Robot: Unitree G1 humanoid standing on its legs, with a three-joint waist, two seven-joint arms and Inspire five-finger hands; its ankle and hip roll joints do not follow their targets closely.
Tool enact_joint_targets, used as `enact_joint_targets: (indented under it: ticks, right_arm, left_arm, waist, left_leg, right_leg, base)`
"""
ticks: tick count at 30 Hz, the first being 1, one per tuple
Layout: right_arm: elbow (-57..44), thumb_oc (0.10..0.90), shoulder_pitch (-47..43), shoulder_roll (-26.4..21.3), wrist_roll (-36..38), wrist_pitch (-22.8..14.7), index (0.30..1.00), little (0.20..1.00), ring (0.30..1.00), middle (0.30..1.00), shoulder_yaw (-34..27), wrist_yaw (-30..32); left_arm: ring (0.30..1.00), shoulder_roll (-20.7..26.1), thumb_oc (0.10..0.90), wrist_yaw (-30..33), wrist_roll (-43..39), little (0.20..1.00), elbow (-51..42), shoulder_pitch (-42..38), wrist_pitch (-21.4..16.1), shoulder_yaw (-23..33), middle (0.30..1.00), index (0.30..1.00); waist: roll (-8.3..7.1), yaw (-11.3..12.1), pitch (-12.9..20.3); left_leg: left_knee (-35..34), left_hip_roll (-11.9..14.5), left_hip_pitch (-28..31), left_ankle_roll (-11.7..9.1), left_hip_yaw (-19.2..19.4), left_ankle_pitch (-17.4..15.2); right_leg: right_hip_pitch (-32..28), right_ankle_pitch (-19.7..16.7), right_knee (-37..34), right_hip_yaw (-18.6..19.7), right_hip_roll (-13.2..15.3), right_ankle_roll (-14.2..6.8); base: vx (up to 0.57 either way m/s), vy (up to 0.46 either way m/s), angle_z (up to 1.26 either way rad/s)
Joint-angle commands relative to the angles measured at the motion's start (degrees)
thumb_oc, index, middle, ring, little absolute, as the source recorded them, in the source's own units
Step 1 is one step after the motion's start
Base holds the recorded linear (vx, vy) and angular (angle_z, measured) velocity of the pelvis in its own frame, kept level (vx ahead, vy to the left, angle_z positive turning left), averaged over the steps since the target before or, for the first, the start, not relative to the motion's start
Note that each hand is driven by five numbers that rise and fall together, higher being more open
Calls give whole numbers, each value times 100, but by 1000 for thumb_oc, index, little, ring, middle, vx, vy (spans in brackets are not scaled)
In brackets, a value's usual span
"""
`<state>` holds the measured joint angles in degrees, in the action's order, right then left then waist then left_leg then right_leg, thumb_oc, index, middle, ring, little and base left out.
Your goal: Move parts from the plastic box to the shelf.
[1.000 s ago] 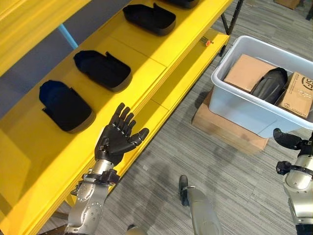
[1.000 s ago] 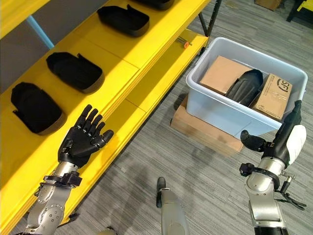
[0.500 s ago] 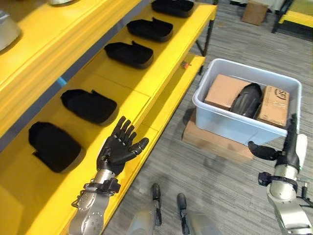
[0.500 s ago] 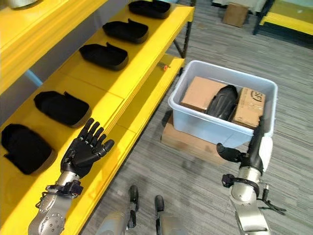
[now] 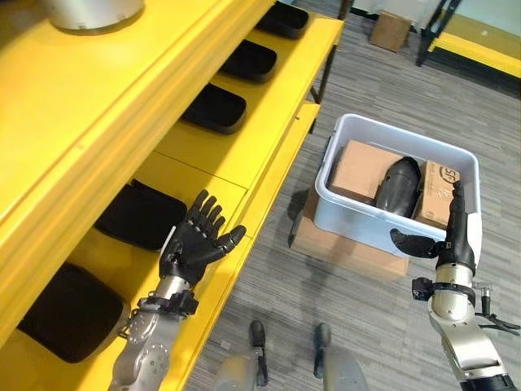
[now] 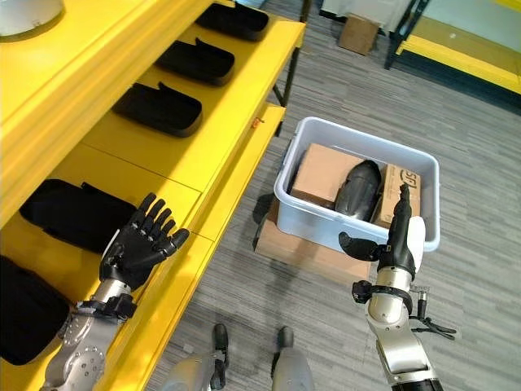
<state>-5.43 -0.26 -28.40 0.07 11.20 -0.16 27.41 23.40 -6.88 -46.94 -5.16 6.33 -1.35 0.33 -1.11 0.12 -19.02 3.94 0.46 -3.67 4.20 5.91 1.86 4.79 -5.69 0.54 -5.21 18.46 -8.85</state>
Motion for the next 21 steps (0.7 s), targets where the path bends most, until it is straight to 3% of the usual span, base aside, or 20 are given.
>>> enact_joint_targets:
  ticks: [1, 4, 7, 13, 19, 21]
  right_arm:
    - [-248, 900, -423, -306, -498, -184, 1000, 1000, 1000, 1000, -560, -141]
    - [-298, 900, -409, -491, -687, -157, 1000, 1000, 1000, 1000, -548, -322]
    - [-413, 900, -365, -744, -934, -170, 1000, 1000, 1000, 1000, -492, -486]
    - [-558, 900, -351, -1471, -1412, -295, 1000, 1000, 1000, 1000, -682, -771]
    - [-455, 900, -769, -2018, -1732, -379, 1000, 1000, 1000, 1000, -728, -1069]
    - [-442, 900, -894, -2136, -1767, -461, 1000, 1000, 1000, 1000, -723, -1278]
  left_arm:
    - [1000, 224, 900, -202, -242, 1000, -989, 415, -380, 213, 1000, 1000]
    - [1000, 193, 900, -261, -365, 1000, -1079, 559, -393, 274, 1000, 1000]
    - [1000, 107, 900, -343, -562, 1000, -1137, 623, -328, 349, 1000, 1000]
    - [1000, 126, 900, -481, -589, 1000, -1114, 659, -337, 424, 1000, 1000]
    - [1000, 152, 900, -538, -579, 1000, -998, 656, -450, 478, 1000, 1000]
    - [1000, 159, 900, -564, -608, 1000, -906, 639, -426, 504, 1000, 1000]
  waist:
    - [-123, -23, 575]
    - [-177, 33, 612]
    - [-156, -11, 580]
    - [1, -115, 436]
    - [111, -178, 338]
    - [115, -242, 337]
  left_leg:
    - [-291, 704, 414, -480, 425, -734]
    - [-119, 880, 356, -597, 517, -733]
    - [-150, 1157, 429, -751, 615, -519]
    - [-255, 1674, 363, -987, 325, -74]
    - [-338, 2013, 399, -1132, 226, 118]
    - [-223, 2086, 400, -1154, 352, 224]
  right_leg:
    - [-26, -570, -158, -93, -84, -210]
    - [-185, -419, -218, -337, -111, -207]
    - [-169, 119, 165, -538, -310, -93]
    - [32, 984, 1115, -515, -719, 346]
    - [412, 1463, 1970, -361, -852, 577]
    - [514, 1584, 2190, -406, -849, 684]
  base:
    - [65, -364, 5]
    - [43, -403, -10]
    - [30, -304, -33]
    - [24, -306, -11]
    - [20, -226, -9]
    - [35, -179, -4]
